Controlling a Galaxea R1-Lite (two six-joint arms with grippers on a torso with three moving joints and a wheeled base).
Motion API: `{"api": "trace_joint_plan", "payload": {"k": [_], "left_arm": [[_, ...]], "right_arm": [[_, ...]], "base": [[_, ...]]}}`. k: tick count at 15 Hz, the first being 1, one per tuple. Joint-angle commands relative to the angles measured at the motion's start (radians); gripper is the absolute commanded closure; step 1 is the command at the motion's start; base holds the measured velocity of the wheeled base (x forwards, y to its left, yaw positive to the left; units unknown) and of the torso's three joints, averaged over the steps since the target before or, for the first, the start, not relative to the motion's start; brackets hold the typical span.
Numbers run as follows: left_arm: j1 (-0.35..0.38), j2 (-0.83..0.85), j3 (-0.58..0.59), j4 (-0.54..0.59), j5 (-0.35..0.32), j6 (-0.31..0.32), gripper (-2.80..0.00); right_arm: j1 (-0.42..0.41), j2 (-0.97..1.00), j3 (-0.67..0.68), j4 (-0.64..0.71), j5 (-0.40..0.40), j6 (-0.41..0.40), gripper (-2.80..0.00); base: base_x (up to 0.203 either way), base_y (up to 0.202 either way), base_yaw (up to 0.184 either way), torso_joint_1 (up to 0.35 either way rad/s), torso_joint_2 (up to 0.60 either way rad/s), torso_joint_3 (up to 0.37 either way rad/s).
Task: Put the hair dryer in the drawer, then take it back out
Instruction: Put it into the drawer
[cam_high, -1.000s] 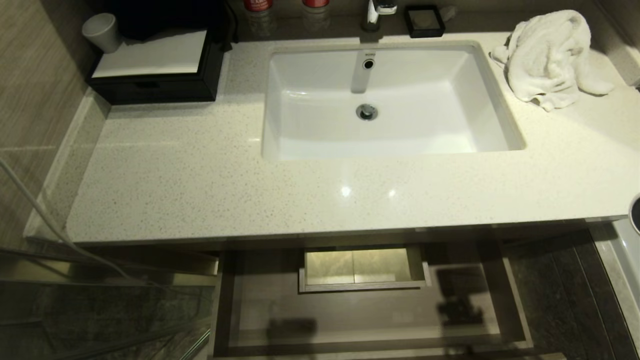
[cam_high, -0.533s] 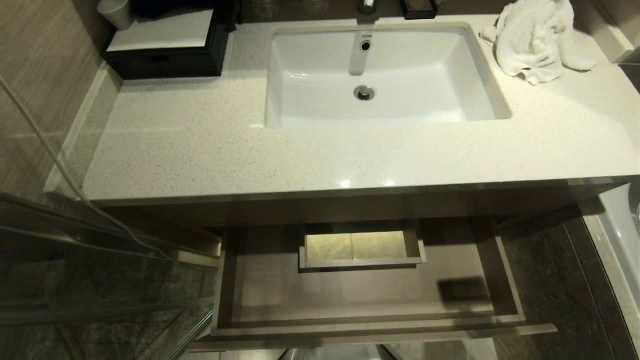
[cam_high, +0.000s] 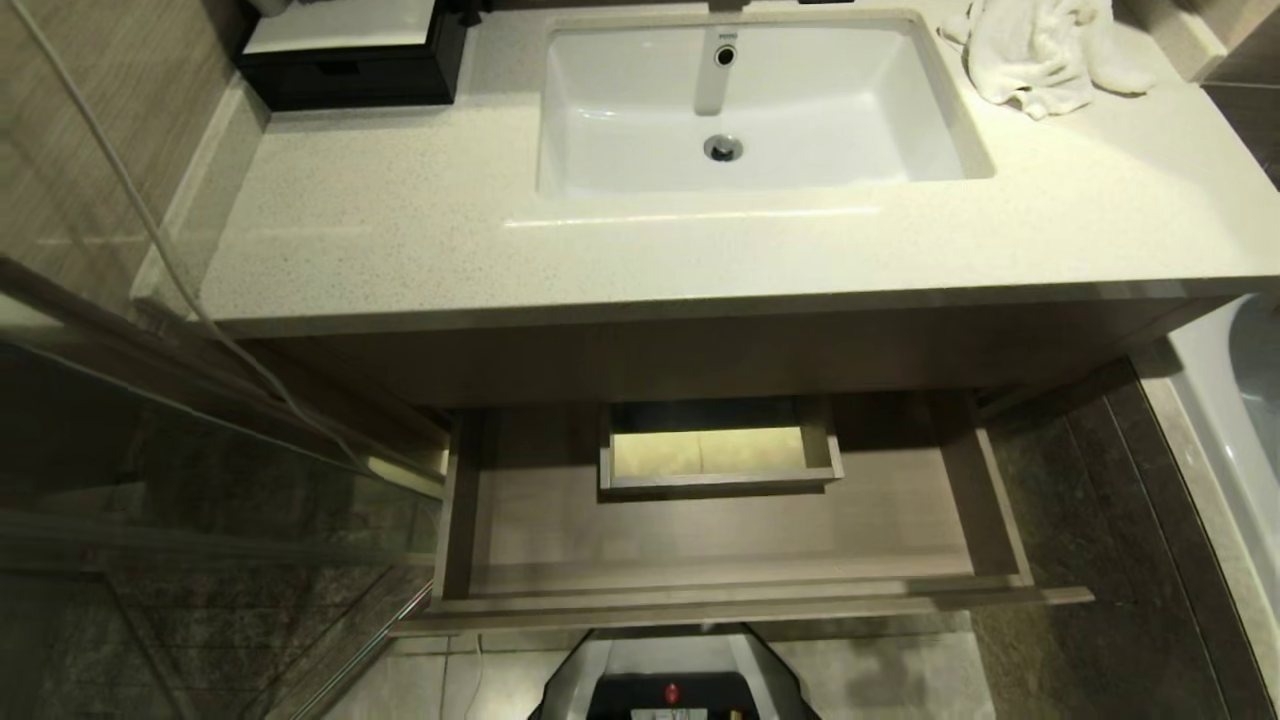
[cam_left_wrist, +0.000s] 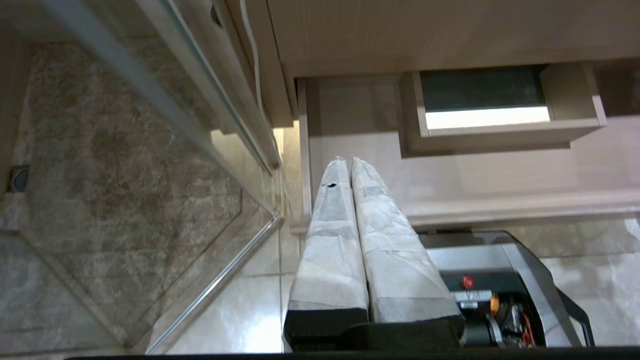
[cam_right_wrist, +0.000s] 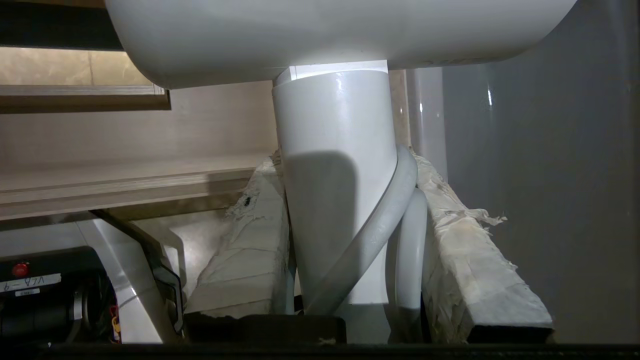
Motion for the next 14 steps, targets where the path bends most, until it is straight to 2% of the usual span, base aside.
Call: {"api": "trace_joint_plan", "payload": {"k": [1,7,14], "left_arm": [[0.0,0.0,0.0,0.0,0.0,0.0,0.0],[0.0,0.0,0.002,0.0,0.0,0.0,0.0],[0.0,0.0,0.0,0.0,0.0,0.0,0.0]], "right_arm": [[0.003,-0.001,0.024,-0.025,-0.001,-0.002,0.0],[0.009,-0.025,0.053,-0.051,-0.001,0.0,0.0],[0.032,-0.023,0.092,-0.102,0.0,0.0,0.0]], "base": [[0.0,0.0,0.0,-0.182,-0.11,-0.301],[0.0,0.0,0.0,-0.152,-0.17,-0.323],[0.0,0.0,0.0,-0.069,-0.29,-0.37]]}}
